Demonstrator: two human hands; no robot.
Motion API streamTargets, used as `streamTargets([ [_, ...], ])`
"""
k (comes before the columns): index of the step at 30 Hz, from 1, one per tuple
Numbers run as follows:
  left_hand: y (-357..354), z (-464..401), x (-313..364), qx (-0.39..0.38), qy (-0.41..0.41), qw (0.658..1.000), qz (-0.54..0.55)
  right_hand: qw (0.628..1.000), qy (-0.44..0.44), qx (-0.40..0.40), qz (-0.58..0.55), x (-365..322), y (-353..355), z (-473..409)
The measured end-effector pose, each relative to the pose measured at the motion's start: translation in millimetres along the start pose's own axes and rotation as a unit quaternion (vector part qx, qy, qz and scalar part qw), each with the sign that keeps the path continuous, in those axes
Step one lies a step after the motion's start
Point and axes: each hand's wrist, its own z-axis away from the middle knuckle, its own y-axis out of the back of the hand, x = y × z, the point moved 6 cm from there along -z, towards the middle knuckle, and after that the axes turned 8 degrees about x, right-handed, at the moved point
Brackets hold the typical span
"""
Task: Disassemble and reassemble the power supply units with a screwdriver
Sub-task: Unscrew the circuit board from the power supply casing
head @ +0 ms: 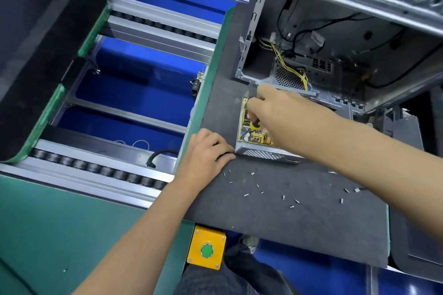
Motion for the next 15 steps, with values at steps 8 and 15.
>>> streamTargets([
  [8, -1, 1, -3, -0.013, 0.021, 1.000, -0.003, 0.997, -0.049, -0.016, -0.063, 3, -3, -1],
  [15, 3, 4, -2, 0.015, 0.014, 1.000, 0.010, 0.996, 0.027, 0.052, 0.064, -8, -2, -2],
])
